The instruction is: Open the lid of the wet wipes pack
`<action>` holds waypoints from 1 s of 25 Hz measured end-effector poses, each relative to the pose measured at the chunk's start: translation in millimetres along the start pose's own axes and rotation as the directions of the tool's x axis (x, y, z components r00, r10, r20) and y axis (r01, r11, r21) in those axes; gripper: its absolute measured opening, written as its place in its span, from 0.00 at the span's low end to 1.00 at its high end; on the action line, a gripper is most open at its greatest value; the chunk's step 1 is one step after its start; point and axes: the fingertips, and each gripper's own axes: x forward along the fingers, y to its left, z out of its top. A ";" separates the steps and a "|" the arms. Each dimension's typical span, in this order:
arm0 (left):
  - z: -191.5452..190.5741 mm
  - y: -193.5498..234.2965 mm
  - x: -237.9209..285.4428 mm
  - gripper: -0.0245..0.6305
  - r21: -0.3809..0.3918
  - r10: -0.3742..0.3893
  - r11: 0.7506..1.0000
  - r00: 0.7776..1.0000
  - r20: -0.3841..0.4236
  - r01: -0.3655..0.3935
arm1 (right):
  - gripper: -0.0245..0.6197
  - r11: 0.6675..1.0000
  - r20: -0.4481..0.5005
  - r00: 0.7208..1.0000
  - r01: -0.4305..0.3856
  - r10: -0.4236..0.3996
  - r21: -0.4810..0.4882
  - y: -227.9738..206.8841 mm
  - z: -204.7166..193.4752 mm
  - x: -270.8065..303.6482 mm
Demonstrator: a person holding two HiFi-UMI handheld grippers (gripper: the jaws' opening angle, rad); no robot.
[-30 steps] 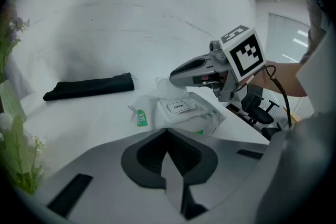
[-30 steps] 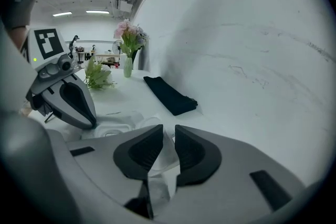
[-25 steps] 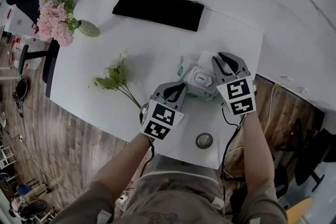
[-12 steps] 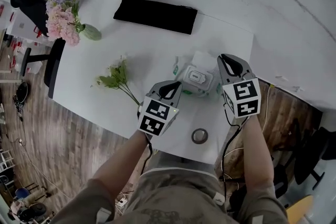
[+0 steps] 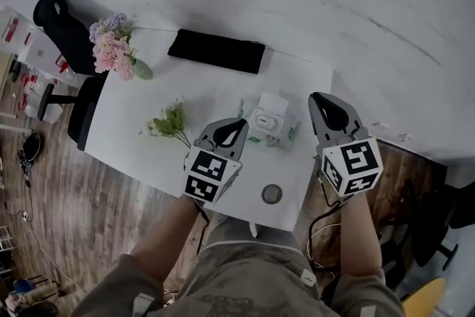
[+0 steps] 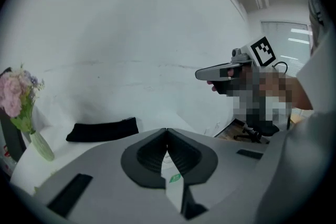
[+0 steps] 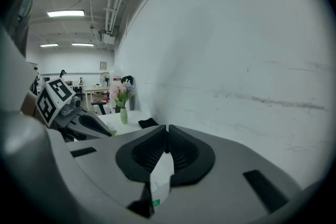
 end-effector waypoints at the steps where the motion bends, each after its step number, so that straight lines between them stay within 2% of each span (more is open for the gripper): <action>1: 10.1 -2.3 -7.0 0.06 0.015 0.002 1.000 1.000 0.017 -0.003 | 0.10 1.000 0.019 1.000 0.001 -0.001 0.001 2.3 9.6 -9.7; 8: 71.6 -29.1 -60.8 0.06 0.097 -0.001 0.995 0.992 0.126 -0.012 | 0.10 0.999 0.112 0.993 -0.042 0.043 -0.010 28.6 57.7 -75.8; 16: 130.8 -73.0 -128.1 0.06 0.179 -0.059 0.984 0.961 0.269 0.010 | 0.10 0.997 0.192 0.978 -0.079 0.078 -0.002 67.6 92.1 -148.9; 22: 146.2 -98.9 -170.5 0.06 0.239 -0.092 0.971 0.942 0.322 0.013 | 0.10 0.996 0.201 0.975 -0.088 0.093 -0.036 96.4 100.1 -194.7; 25: 147.2 -106.8 -183.9 0.06 0.242 -0.098 0.970 0.936 0.339 0.015 | 0.10 0.993 0.198 0.974 -0.104 0.112 -0.047 112.0 99.5 -209.0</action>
